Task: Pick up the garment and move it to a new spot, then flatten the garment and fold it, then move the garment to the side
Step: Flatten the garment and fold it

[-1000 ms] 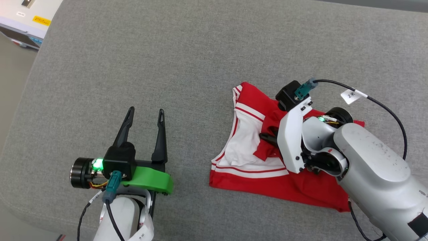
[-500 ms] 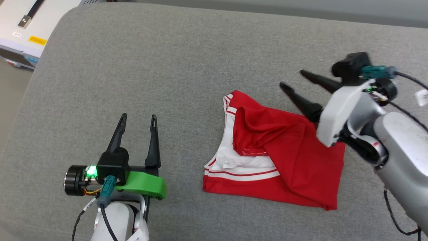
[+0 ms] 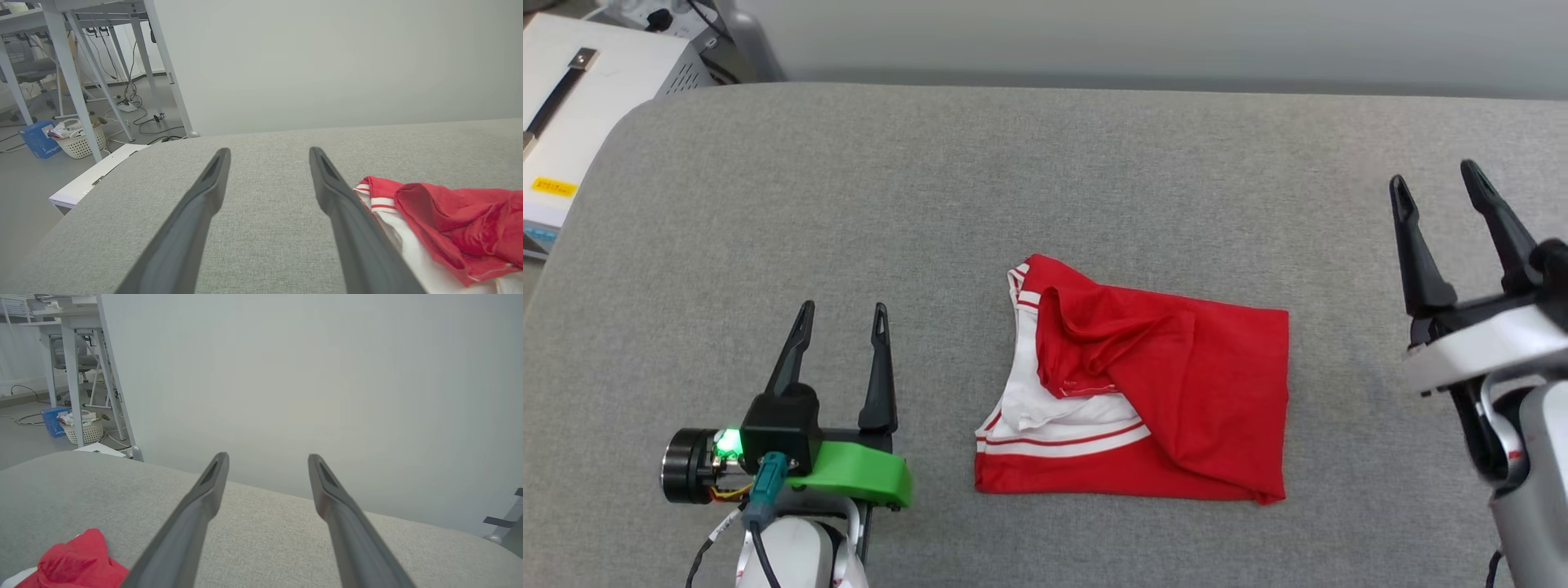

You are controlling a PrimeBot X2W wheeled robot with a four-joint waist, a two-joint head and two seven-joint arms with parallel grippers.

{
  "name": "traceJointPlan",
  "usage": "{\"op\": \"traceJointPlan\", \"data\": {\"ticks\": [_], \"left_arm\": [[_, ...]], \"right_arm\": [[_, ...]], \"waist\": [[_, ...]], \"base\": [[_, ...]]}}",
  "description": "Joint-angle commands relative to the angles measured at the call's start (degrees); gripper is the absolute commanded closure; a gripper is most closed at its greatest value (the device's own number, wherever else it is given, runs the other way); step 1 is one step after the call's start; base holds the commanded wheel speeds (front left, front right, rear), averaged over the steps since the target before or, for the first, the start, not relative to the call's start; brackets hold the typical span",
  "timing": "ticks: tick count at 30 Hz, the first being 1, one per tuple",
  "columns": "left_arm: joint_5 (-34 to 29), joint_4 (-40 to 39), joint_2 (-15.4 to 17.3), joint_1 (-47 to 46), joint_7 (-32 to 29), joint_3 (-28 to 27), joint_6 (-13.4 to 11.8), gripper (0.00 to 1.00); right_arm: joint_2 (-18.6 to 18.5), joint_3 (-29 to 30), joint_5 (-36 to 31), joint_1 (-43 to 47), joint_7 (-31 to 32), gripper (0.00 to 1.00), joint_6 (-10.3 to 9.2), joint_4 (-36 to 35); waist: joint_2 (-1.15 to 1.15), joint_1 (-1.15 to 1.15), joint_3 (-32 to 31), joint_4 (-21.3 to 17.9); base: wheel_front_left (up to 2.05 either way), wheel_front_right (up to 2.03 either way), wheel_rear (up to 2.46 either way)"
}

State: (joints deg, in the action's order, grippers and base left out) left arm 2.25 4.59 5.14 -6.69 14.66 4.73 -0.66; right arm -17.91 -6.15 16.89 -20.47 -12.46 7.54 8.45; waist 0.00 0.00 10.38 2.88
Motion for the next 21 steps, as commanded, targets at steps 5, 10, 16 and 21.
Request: {"op": "traceJointPlan", "data": {"ticks": [5,10,16,21], "left_arm": [[0.2,-0.5,0.1,2.1,0.3,-0.5,0.2,0.00],[0.1,-0.6,0.1,3.8,0.3,-0.5,0.6,0.00],[0.2,-0.8,0.1,5.6,0.3,-0.5,0.8,0.00],[0.4,-1.0,0.1,6.2,0.3,-0.9,0.6,0.00]], "right_arm": [[4.7,3.8,-3.7,7.6,-2.0,0.00,-0.05,-4.4],[7.8,4.7,-5.2,13.9,-2.4,0.00,-0.05,-7.0],[10.7,6.3,-6.0,19.5,-2.5,0.00,-0.05,-8.3],[11.7,7.4,-6.3,22.4,-2.5,0.00,-0.05,-8.3]], "waist": [[0.00,0.00,-2.7,-2.1],[0.00,0.00,-4.0,-2.6],[0.00,0.00,-5.0,-2.3],[0.00,0.00,-5.1,-1.8]], "base": [[0.00,0.00,0.00],[0.00,0.00,0.00],[0.00,0.00,0.00],[0.00,0.00,0.00]]}}
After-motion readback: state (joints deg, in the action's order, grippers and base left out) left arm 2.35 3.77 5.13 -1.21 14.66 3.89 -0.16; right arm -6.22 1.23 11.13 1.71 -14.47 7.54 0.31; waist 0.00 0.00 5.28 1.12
